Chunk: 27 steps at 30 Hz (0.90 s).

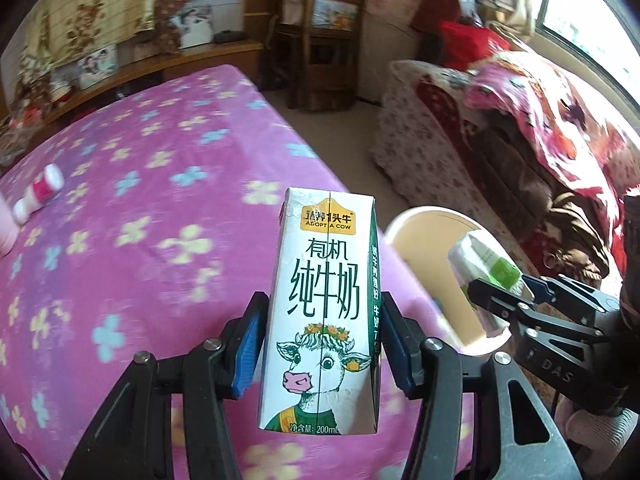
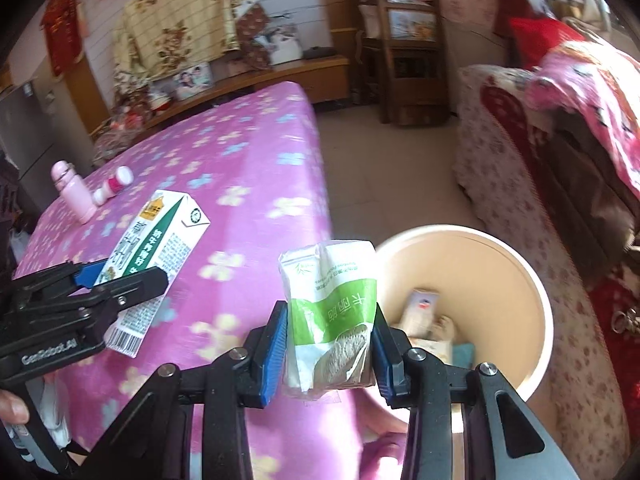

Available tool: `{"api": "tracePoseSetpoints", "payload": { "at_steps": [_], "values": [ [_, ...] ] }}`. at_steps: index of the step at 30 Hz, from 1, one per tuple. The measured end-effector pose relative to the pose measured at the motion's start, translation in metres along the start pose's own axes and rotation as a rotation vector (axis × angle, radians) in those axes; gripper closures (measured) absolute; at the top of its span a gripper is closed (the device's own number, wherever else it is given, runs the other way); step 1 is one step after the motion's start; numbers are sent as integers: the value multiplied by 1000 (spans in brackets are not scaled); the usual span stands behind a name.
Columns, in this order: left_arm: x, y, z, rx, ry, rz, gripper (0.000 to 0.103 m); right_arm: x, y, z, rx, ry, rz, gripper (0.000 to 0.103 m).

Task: Collect trash
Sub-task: 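Carry carton and tissue pack over the cream bin and open both tools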

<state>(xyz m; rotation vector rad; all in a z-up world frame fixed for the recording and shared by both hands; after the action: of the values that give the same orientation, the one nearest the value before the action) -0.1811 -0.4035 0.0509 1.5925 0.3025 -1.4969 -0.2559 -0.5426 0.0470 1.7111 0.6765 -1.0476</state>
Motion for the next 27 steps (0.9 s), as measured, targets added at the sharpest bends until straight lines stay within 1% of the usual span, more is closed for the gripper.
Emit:
{"api": "tracePoseSetpoints", "payload": {
  "at_steps": [6, 15, 16, 18, 20, 22, 23, 25, 27],
  "values": [
    [21, 8, 46, 51, -50, -41, 47, 5, -7, 52, 75, -47, -21, 62],
    [52, 18, 92, 106, -102, -83, 47, 27, -17, 108, 181, -84, -64, 60],
    [54, 19, 94, 106, -109, -86, 46, 28, -18, 112, 191, -90, -64, 56],
    [57, 22, 98, 104, -125, -84, 46, 30, -19, 120, 208, -98, -67, 55],
    [61, 24, 103, 113, -138, -87, 46, 33, -19, 126, 224, -96, -73, 49],
    [65, 24, 106, 119, -142, -91, 45, 35, -21, 133, 242, -91, -86, 40],
    [67, 23, 106, 119, -149, -95, 43, 36, -22, 135, 251, -86, -90, 38],
    [69, 23, 105, 115, -158, -99, 41, 35, -25, 138, 264, -82, -83, 37],
    [69, 22, 103, 109, -166, -99, 36, 34, -26, 139, 268, -82, -78, 37]
  ]
}}
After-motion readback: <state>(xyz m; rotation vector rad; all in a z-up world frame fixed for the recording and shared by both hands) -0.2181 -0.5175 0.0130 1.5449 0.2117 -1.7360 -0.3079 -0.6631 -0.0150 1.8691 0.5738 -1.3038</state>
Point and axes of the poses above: each gripper's, at about its wrist camera, not at the fingertips, and x roughly the way its jaws point, z to its right, y to its top, the point moved 2 cm from there along x, roughly the way its jaws point, and after that the axes turned 10 degrees about -z, right-handed, at the moved point
